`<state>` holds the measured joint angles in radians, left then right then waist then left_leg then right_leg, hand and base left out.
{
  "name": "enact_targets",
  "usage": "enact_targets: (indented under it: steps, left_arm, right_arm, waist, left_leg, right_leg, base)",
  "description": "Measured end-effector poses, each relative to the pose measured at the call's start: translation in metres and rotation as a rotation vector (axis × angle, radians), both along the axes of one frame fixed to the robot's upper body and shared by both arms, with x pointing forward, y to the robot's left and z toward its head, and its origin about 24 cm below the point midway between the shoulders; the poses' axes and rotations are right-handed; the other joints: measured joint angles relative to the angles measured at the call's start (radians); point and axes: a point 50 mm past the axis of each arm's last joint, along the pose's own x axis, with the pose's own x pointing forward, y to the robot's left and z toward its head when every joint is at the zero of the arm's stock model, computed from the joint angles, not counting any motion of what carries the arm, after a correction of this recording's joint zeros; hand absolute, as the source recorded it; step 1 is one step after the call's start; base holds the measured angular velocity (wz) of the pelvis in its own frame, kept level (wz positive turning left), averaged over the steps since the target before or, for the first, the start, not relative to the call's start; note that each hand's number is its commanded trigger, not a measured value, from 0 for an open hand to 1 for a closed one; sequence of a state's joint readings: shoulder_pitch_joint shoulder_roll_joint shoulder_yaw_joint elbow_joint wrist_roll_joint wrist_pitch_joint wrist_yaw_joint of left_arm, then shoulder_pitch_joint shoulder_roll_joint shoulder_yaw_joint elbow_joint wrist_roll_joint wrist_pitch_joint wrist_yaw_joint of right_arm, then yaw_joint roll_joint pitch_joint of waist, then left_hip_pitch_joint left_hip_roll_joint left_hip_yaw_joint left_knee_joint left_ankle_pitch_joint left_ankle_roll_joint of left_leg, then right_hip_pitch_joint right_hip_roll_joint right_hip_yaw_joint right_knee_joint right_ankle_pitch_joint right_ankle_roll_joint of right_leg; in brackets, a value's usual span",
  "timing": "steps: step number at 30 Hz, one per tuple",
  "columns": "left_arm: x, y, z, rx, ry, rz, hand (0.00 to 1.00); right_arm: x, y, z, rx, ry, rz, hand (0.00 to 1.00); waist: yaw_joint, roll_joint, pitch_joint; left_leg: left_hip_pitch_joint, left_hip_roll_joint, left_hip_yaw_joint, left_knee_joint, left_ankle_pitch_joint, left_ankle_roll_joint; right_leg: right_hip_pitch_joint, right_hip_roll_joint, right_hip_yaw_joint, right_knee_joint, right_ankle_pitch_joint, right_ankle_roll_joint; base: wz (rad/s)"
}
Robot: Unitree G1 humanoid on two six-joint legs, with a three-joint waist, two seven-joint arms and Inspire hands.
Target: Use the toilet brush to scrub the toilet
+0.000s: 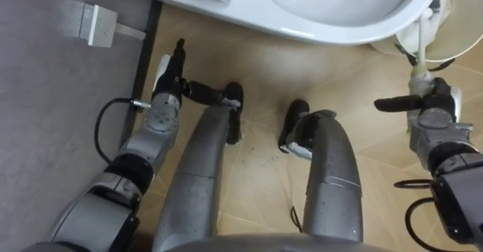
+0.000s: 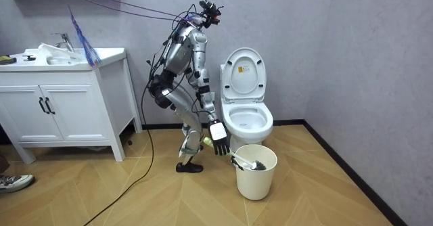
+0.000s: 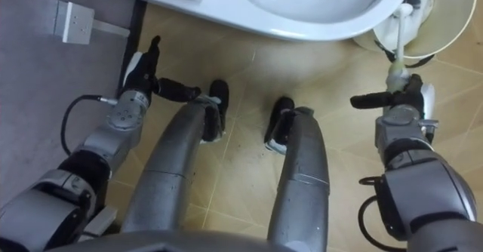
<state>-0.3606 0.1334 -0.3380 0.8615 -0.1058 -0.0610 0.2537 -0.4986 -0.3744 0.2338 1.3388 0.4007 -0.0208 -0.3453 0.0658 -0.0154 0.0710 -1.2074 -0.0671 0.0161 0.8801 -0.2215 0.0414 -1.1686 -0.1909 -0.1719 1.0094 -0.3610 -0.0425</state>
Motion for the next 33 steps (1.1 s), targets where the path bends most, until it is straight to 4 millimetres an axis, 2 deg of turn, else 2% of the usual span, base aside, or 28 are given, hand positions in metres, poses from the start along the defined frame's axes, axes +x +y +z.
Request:
enact_targets:
  steps: [1,7,15,20,33]
  left_arm:
    - [0.001,0.000,0.001,0.001,-0.004,0.001,0.00]
    - [0.003,-0.001,0.004,0.001,-0.012,-0.004,0.00]
    - [0.007,-0.009,0.012,-0.056,-0.052,0.013,0.00]
    - [0.006,-0.007,0.013,-0.034,-0.069,0.049,0.00]
    - [0.005,-0.007,0.013,-0.024,-0.077,0.078,0.00]
  right_arm:
    - [0.000,0.000,0.000,0.005,-0.003,-0.005,1.00]
    - [0.000,0.001,-0.001,0.082,-0.031,-0.041,1.00]
    - [0.003,0.008,-0.003,0.348,-0.176,-0.264,1.00]
    - [0.003,0.016,-0.007,0.447,-0.217,-0.326,1.00]
    - [0.004,0.024,-0.009,0.615,-0.294,-0.445,1.00]
  waist:
    - [0.000,0.000,-0.0001]
    - [-0.003,0.001,0.0000]
    - [-0.010,0.001,-0.0005]
    - [-0.018,0.001,-0.0005]
    - [-0.027,0.001,-0.0010]
  left_leg:
    - [-0.003,0.001,-0.001,0.004,-0.001,-0.001]
    - [-0.009,0.005,-0.002,0.047,-0.023,-0.009]
    - [-0.049,0.008,-0.001,0.087,-0.030,-0.019]
    - [-0.064,0.007,-0.014,0.116,-0.039,-0.025]
    - [-0.075,-0.001,-0.018,0.150,-0.043,-0.020]
  right_leg:
    - [-0.003,0.000,-0.002,0.003,-0.001,-0.002]
    - [-0.008,-0.001,-0.002,0.044,-0.024,-0.012]
    - [-0.050,0.000,0.004,0.093,-0.040,-0.023]
    - [-0.057,0.000,-0.004,0.112,-0.044,-0.029]
    - [-0.062,-0.006,-0.003,0.143,-0.052,-0.021]
  base:
    - [0.00]
    - [0.00]
    - [0.01]
    - [0.00]
    - [0.01]
